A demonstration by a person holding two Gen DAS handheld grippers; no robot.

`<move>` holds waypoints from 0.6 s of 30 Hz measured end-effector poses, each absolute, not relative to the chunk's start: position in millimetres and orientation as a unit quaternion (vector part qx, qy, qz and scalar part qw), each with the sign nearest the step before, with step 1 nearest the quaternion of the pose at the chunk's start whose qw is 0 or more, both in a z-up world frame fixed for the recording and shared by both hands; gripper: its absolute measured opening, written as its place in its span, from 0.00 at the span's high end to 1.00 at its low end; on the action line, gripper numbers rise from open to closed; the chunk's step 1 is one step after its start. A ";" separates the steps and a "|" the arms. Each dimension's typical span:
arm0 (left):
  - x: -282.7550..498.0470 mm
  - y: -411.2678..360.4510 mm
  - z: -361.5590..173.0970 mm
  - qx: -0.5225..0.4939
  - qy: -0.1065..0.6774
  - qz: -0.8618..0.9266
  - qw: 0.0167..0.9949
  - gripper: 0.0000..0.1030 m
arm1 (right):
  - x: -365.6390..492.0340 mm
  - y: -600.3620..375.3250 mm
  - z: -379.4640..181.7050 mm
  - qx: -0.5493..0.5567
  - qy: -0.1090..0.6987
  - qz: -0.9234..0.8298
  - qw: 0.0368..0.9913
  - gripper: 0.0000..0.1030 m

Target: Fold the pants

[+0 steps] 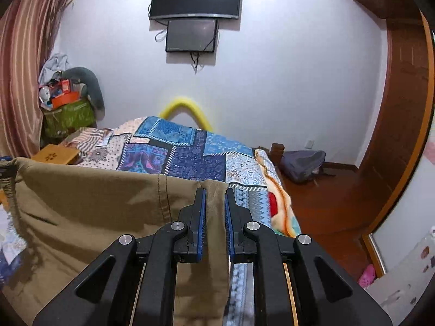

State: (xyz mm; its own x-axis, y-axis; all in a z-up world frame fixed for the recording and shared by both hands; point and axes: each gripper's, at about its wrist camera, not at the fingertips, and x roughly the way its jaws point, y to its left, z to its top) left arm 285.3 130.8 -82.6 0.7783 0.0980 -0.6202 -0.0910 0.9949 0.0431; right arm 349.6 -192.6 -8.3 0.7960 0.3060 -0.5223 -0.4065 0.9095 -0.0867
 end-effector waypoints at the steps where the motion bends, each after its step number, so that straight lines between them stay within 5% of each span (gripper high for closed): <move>1: 277.3 128.4 -83.1 0.007 0.330 0.047 0.943 0.51 | 342.7 -194.9 -7.0 -0.096 0.256 0.191 0.943 0.89; 18: 164.3 98.9 -136.2 0.035 0.362 0.002 0.932 0.51 | 227.1 -236.2 -51.0 -0.086 0.304 0.210 0.925 0.89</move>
State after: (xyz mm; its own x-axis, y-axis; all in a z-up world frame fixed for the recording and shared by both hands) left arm 164.3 98.9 -136.2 0.7384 0.0299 -0.6737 0.0215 0.9975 0.0678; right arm 227.1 -236.2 -51.0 0.7275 0.3365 -0.5980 -0.4404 0.8972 -0.0310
